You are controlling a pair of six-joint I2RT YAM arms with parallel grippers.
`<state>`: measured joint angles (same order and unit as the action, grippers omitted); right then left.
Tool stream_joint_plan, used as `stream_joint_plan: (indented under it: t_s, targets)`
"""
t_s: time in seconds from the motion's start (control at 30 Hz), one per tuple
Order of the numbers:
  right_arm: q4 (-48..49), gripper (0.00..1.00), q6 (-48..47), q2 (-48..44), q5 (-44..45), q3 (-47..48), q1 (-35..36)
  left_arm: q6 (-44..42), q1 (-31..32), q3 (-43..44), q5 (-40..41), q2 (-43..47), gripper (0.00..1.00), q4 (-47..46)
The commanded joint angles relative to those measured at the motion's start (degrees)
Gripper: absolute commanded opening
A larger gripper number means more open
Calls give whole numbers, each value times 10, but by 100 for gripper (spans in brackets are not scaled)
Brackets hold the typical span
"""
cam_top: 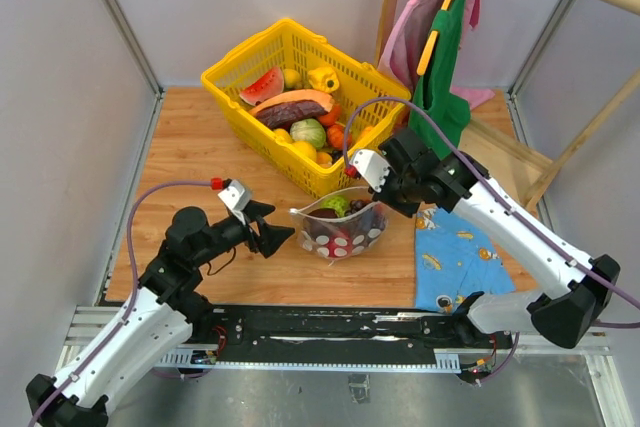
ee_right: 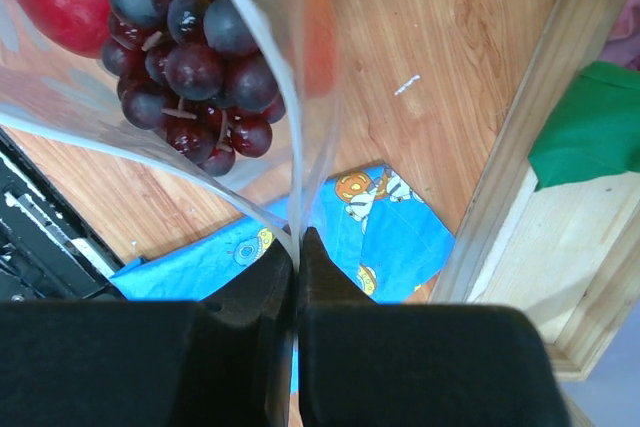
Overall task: Place the food in the zip-top bag and seal the zipper
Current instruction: Zip the zipper food storage bag at the center of the board.
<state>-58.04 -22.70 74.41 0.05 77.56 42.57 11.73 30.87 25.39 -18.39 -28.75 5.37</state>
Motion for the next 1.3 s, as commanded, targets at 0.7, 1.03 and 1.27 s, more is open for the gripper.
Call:
stream_joint_plan:
  t_s: [0.7, 1.03, 1.27]
  targets:
    - [35, 1, -22, -53, -4, -34, -24, -121, -3, -84, -237, -153, 55, -354]
    - [41, 1, -22, -47, -15, -34, -24, -99, -3, -91, -250, -197, 46, -394]
    - [46, 1, -22, -44, -15, -36, -24, -94, -3, -90, -257, -225, 31, -410]
